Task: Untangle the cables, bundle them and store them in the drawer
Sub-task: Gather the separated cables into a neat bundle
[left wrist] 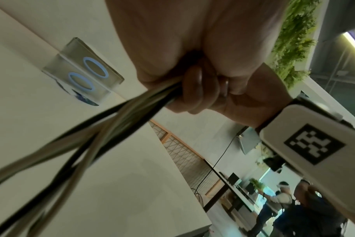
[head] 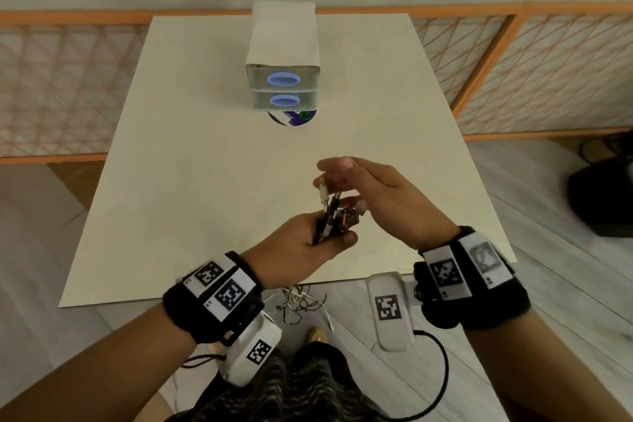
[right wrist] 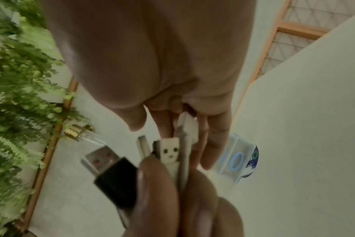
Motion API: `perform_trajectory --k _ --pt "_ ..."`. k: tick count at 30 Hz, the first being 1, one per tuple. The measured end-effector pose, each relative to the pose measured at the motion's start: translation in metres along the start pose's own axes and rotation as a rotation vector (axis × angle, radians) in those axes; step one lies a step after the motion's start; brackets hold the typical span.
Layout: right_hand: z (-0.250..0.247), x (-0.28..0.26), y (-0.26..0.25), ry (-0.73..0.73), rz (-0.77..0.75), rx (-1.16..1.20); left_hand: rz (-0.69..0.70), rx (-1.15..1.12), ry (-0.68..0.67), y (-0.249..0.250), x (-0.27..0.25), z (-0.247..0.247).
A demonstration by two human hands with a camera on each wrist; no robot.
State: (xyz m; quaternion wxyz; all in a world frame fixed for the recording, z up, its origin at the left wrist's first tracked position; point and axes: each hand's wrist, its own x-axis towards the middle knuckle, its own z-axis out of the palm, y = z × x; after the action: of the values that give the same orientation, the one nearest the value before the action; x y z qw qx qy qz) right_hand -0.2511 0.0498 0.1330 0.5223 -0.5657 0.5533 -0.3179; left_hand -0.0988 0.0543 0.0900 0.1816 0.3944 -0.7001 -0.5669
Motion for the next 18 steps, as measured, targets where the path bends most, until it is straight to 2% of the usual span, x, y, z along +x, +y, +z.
perform_trajectory --k 4,7,9,11,14,16,18 --pt "0.003 0.001 0.001 0.032 -0.048 0.036 -0.019 -0.13 0.001 -0.001 -0.001 -0.008" --pt "0.006 0.005 0.003 0.044 -0.009 0.138 -0.019 -0.149 -0.058 -0.003 -0.002 -0.012" --pt "0.007 0.006 0.002 0.017 -0.003 0.213 -0.026 -0.169 -0.08 -0.005 -0.002 -0.014" --pt "0.008 0.004 -0.001 -0.058 -0.012 0.19 -0.034 -0.209 -0.09 -0.007 -0.002 -0.015" --pt "0.013 -0.002 -0.001 -0.134 -0.01 0.114 -0.036 -0.31 -0.099 -0.012 -0.002 -0.018" --pt "0.015 -0.003 0.002 -0.148 -0.005 0.179 -0.045 -0.39 -0.087 -0.014 -0.003 -0.02" --pt "0.017 -0.002 0.01 -0.081 0.009 0.234 -0.075 -0.548 -0.058 -0.017 -0.004 -0.024"
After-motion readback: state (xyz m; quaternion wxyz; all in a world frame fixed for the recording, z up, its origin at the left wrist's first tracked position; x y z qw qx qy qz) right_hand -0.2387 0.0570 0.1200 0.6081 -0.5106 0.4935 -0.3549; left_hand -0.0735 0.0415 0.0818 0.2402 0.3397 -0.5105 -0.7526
